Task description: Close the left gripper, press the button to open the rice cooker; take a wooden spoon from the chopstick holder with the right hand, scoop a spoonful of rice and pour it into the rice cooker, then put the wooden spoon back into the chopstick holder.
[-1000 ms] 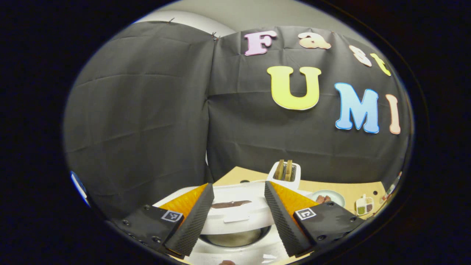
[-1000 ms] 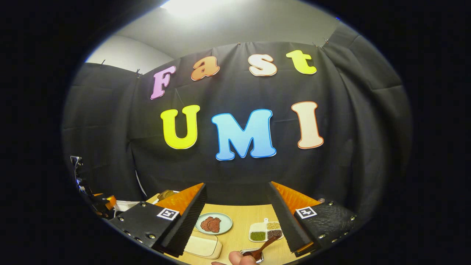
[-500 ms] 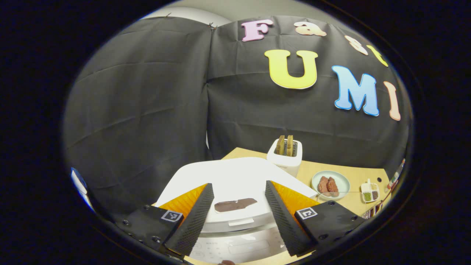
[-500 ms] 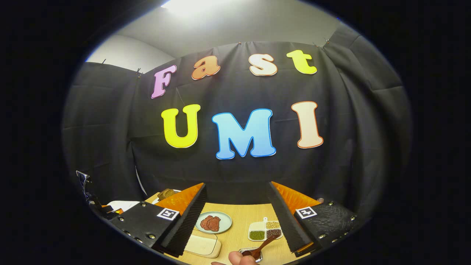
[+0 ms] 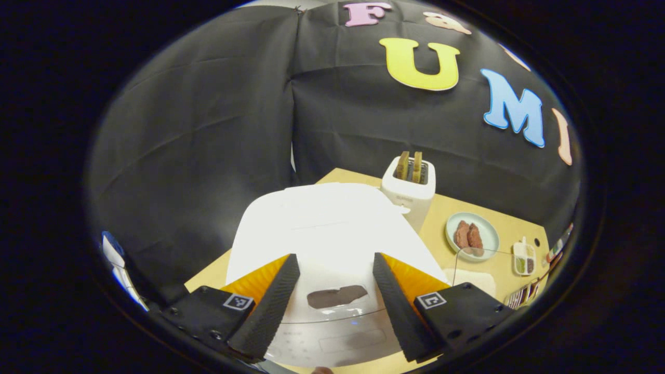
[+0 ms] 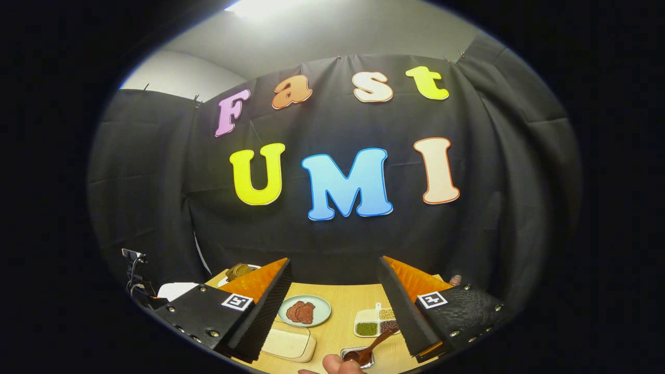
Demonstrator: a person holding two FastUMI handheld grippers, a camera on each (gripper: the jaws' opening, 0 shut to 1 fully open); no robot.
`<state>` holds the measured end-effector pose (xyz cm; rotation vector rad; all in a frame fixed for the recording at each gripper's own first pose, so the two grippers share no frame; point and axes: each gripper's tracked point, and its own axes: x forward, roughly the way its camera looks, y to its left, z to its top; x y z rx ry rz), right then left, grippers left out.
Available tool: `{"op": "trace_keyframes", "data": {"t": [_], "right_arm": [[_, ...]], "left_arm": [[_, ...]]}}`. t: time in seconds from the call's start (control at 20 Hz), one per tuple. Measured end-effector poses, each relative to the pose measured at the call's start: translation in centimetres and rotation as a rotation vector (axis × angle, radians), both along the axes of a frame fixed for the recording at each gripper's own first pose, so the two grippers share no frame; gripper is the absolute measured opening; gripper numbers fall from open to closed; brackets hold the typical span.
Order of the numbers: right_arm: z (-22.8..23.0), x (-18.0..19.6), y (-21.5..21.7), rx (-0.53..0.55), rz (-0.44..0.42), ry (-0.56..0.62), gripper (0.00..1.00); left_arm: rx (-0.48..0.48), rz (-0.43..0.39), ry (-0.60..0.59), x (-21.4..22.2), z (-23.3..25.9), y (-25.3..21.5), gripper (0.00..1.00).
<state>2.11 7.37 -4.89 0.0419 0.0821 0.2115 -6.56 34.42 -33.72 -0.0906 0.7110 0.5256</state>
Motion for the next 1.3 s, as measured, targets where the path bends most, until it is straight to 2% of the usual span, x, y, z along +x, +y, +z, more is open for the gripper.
{"op": "trace_keyframes", "data": {"t": [0.05, 0.2, 0.3, 0.4, 0.55, 0.6, 0.65, 0.7, 0.75, 0.8, 0.85, 0.9, 0.95, 1.0, 1.05, 1.1, 1.15, 1.3], "right_arm": [[0.0, 0.0, -0.1, -0.001, -0.001, 0.000, 1.00], [0.1, 0.0, -0.3, 0.011, -0.006, 0.002, 1.00], [0.0, 0.1, -0.9, 0.004, -0.018, 0.003, 1.00], [0.2, 0.0, -1.2, -0.002, -0.027, 0.000, 1.00], [0.8, -0.3, -1.3, -0.010, -0.040, -0.009, 1.00], [1.2, -0.6, -1.2, -0.010, -0.044, -0.016, 0.99], [1.5, -0.8, -1.1, -0.010, -0.048, -0.024, 1.00], [2.0, -1.0, -1.0, -0.010, -0.054, -0.033, 1.00], [2.3, -1.3, -0.9, -0.012, -0.060, -0.039, 1.00], [2.6, -1.6, -1.0, -0.018, -0.078, -0.041, 0.99], [2.8, -1.9, -1.0, -0.022, -0.093, -0.045, 0.99], [3.0, -2.3, -0.8, -0.021, -0.104, -0.045, 1.00], [3.4, -2.7, -0.6, -0.016, -0.114, -0.043, 1.00], [3.7, -3.2, -0.5, -0.007, -0.123, -0.039, 1.00], [4.1, -3.6, -0.3, -0.001, -0.133, -0.035, 1.00], [4.4, -4.1, -0.5, 0.001, -0.146, -0.032, 1.00], [4.8, -4.5, -0.6, 0.000, -0.158, -0.033, 1.00], [6.3, -5.3, -1.0, -0.009, -0.199, -0.053, 1.00]], "left_arm": [[0.004, -0.001, -0.006, 0.1, 0.2, 0.0, 0.98], [0.001, -0.009, -0.039, 0.3, 0.8, 0.0, 0.98], [-0.010, 0.004, -0.119, 0.7, 2.9, -0.5, 0.94], [0.037, -0.015, -0.209, 1.6, 6.6, -1.0, 0.96], [0.094, -0.111, -0.347, 4.2, 14.2, -4.0, 0.98], [0.118, -0.157, -0.394, 5.3, 17.2, -5.4, 0.94], [0.148, -0.201, -0.432, 6.0, 19.8, -6.6, 0.94], [0.172, -0.243, -0.469, 6.7, 22.5, -8.0, 0.98], [0.190, -0.282, -0.506, 7.2, 25.2, -9.7, 0.98], [0.199, -0.319, -0.541, 7.5, 27.7, -11.5, 0.94], [0.204, -0.355, -0.575, 7.7, 30.0, -13.3, 0.98], [0.202, -0.386, -0.602, 7.8, 32.1, -15.1, 0.93], [0.195, -0.417, -0.624, 7.8, 33.5, -16.7, 0.98], [0.175, -0.453, -0.649, 8.0, 34.7, -18.4, 0.98], [0.148, -0.494, -0.681, 8.3, 35.6, -20.3, 0.93], [0.129, -0.522, -0.715, 8.2, 36.6, -21.7, 0.93], [0.118, -0.539, -0.737, 8.2, 37.3, -22.3, 0.92], [0.065, -0.559, -0.734, 8.2, 36.9, -23.2, 1.00]]}}
